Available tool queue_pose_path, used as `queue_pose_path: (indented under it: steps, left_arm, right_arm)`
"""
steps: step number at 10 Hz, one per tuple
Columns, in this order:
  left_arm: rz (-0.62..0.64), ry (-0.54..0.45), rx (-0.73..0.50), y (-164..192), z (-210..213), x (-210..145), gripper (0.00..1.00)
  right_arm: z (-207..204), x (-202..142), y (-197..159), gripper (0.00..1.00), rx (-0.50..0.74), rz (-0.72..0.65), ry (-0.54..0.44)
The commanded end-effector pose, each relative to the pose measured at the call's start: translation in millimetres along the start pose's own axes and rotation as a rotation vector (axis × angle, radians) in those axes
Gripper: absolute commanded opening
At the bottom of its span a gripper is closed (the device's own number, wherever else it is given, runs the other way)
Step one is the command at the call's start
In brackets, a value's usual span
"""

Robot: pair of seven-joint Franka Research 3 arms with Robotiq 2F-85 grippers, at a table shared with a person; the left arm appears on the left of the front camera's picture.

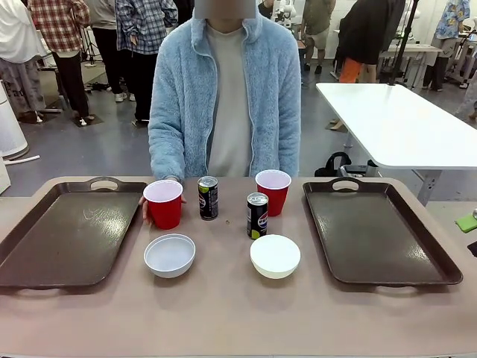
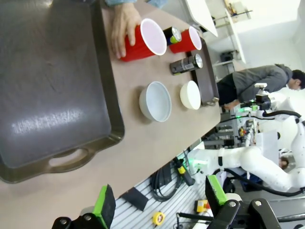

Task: Prepare tableware on both trays.
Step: Pick up a Picnic Bowl from the table and place it on a Handle tray.

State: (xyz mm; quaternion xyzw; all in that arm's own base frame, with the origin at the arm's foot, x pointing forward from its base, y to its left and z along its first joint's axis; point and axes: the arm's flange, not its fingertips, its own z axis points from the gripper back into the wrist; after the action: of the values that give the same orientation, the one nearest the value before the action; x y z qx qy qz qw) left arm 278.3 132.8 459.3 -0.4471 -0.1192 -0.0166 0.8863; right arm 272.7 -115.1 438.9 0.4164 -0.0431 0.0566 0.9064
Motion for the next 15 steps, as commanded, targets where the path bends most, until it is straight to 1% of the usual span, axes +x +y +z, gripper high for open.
queue_pose_path:
  steps: [1,2,3,4,5,6,7,8,9,11,13,15]
  left_arm:
    - [0.008,-0.004,-0.006,1,2,-1,1.00]
    - [0.008,-0.004,-0.006,1,2,-1,1.00]
    - [0.008,-0.004,-0.006,1,2,-1,1.00]
    - [0.008,-0.004,-0.006,1,2,-1,1.00]
    - [0.008,-0.004,-0.006,1,2,-1,1.00]
    - [0.008,-0.004,-0.006,1,2,-1,1.00]
    - [0.008,-0.004,-0.006,1,2,-1,1.00]
    - [0.008,-0.004,-0.006,1,2,-1,1.00]
    - [0.008,-0.004,-0.006,1,2,-1,1.00]
    - [0.008,-0.004,-0.006,1,2,-1,1.00]
    - [0.008,-0.004,-0.006,1,2,-1,1.00]
    - [0.008,-0.004,-0.006,1,2,-1,1.00]
  right_arm:
    - [0,0,0,1.00,0.000,0.000,0.000]
    - [1,4,10,1.00,-0.070,-0.037,-0.002]
    - [3,7,41,1.00,-0.125,-0.027,-0.002]
    - [4,14,70,1.00,-0.191,-0.058,-0.024]
    - [0,27,96,1.00,-0.260,-0.091,-0.036]
    - [-10,42,119,1.00,-0.304,-0.121,-0.023]
    - [-31,59,144,1.00,-0.355,-0.130,0.014]
    - [-59,68,165,1.00,-0.432,-0.119,0.048]
    - [-93,72,186,1.00,-0.506,-0.090,0.105]
    - [-157,78,221,1.00,-0.686,-0.055,0.157]
    - [-208,91,232,1.00,-0.777,-0.056,0.180]
    - [-252,97,227,1.00,-0.822,-0.042,0.183]
